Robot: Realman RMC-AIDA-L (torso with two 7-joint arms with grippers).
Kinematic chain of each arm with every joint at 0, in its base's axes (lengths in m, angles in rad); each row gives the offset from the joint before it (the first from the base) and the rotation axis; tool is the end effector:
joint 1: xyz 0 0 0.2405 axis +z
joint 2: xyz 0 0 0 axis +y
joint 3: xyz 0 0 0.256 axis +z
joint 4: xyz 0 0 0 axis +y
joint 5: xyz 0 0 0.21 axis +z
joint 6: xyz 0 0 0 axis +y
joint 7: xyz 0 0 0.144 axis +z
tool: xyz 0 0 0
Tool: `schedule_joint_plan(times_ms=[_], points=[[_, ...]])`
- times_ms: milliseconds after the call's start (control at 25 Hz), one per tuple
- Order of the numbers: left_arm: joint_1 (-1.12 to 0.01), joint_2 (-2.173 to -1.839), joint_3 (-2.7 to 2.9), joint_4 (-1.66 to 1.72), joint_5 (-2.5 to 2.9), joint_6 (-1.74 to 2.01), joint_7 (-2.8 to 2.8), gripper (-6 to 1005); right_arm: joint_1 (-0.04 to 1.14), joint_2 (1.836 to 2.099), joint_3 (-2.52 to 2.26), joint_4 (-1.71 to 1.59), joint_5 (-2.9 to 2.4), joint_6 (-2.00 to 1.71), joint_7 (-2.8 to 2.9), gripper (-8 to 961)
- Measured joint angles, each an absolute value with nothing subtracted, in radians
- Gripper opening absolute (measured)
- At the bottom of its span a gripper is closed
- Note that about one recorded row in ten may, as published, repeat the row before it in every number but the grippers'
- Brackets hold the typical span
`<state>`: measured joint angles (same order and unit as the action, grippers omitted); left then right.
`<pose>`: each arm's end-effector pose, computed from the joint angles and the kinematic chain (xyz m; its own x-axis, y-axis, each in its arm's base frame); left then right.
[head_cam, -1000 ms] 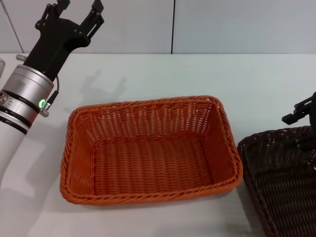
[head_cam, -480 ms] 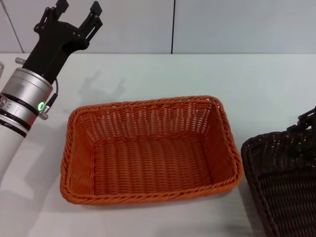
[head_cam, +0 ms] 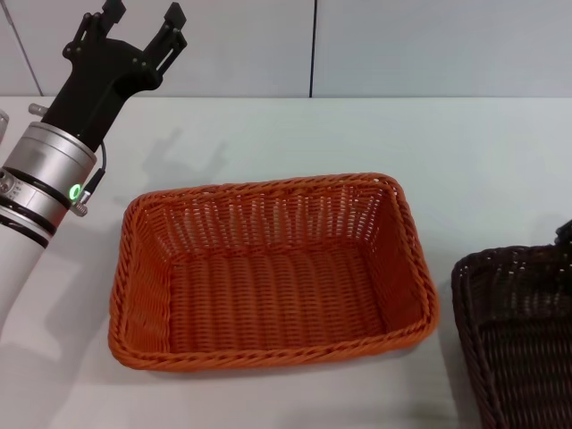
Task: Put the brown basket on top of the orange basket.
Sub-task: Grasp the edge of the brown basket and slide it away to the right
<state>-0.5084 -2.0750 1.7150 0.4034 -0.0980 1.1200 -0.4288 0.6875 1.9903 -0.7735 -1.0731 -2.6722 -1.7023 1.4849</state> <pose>-0.2309 0.3865 0.0027 0.5268 -0.2147 0.8224 0.7073 -0.4260 -0.5642 0.2572 0.3678 0.0823 0.9415 -0.1761 0.2874 -0.1084 -0.9656 -0.2365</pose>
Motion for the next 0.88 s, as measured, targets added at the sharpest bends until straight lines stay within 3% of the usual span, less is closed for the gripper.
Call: schedule_joint_plan(times_ms=[880], points=[[-0.516,-2.078,1.715,0.381,-0.098,1.120,-0.431,844,0.647,1.989,-0.724,-1.192,-2.842,-1.906,1.562,204]])
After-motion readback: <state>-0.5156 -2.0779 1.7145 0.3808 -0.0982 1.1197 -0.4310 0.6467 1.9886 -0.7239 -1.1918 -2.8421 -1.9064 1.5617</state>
